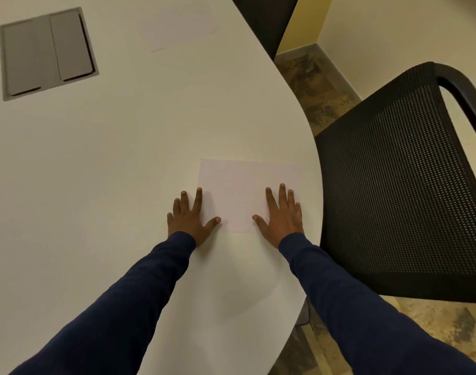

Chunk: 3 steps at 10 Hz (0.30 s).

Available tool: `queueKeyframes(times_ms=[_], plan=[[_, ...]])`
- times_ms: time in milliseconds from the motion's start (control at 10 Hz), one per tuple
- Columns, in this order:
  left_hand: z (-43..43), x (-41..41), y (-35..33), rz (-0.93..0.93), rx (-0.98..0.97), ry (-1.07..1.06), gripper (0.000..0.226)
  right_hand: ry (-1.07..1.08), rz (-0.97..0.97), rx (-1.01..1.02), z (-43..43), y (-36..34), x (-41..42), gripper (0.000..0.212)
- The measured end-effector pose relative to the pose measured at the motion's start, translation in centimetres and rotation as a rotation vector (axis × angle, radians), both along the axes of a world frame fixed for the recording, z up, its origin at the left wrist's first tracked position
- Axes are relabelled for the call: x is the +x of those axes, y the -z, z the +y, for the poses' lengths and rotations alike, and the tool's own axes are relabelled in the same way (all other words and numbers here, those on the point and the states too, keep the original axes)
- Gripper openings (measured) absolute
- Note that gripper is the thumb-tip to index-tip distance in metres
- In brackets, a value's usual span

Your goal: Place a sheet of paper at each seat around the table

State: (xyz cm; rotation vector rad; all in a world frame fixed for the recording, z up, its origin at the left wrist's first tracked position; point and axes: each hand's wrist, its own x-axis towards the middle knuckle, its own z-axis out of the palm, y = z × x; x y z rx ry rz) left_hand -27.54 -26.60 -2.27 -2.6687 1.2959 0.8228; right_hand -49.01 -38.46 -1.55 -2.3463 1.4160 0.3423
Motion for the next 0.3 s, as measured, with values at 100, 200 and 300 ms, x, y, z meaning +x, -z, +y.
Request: queueKeyframes(times_ms=[100, 200, 300], plan=[[2.9, 0.3, -0.4, 0.017, 0.001, -0.068, 0.097, -0.033, 0.011, 0.002, 1.2, -0.8, 0.6, 0.083], [7.3, 0.2, -0.8, 0.016, -0.008, -0.115, 0.096, -0.083, -0.006, 0.003, 4.0, -1.8, 1.9, 0.083], [12.3, 1.0, -1.0, -0.007, -0.012, -0.168, 0.095, -0.165, -0.015, -0.011, 7.9, -2.4, 3.9, 0.082]])
